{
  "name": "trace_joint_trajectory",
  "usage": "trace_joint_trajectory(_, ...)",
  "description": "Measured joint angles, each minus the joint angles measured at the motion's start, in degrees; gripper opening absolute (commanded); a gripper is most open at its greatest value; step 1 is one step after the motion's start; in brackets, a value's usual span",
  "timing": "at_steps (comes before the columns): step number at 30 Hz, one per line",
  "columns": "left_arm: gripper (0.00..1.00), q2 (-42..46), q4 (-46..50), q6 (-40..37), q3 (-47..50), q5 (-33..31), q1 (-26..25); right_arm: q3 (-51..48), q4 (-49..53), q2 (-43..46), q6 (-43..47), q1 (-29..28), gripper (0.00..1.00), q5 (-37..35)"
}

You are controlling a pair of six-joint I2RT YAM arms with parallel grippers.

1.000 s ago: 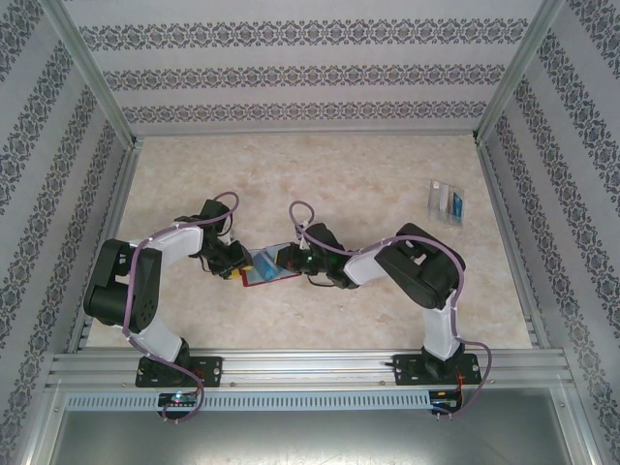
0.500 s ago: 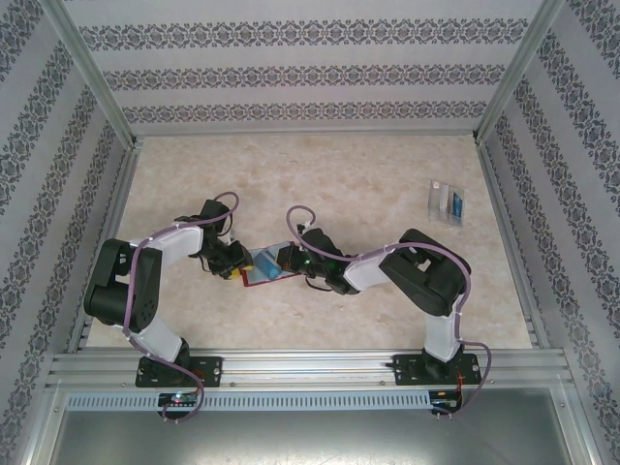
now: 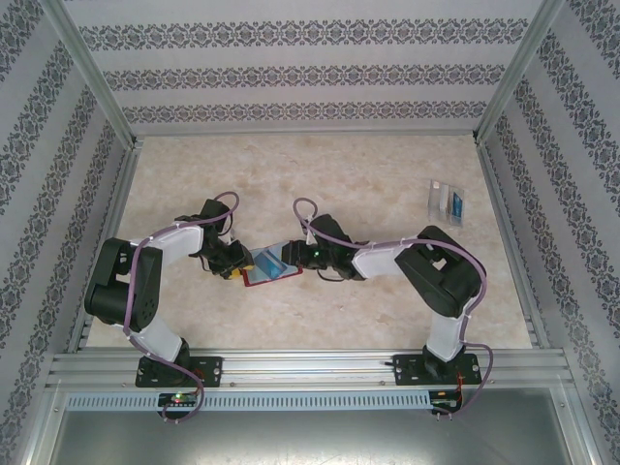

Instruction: Put the credit cards into the card holder

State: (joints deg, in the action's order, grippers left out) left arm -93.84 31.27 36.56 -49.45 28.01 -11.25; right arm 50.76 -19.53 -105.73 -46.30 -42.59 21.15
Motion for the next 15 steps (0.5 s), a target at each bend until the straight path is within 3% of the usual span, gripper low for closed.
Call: trace_joint_trajectory(15,0.35,0.02,0.04,0.0,-0.02,0.0,0.0,16.83,29.0,-6.47,13.68,-0.74,0.35,3.98)
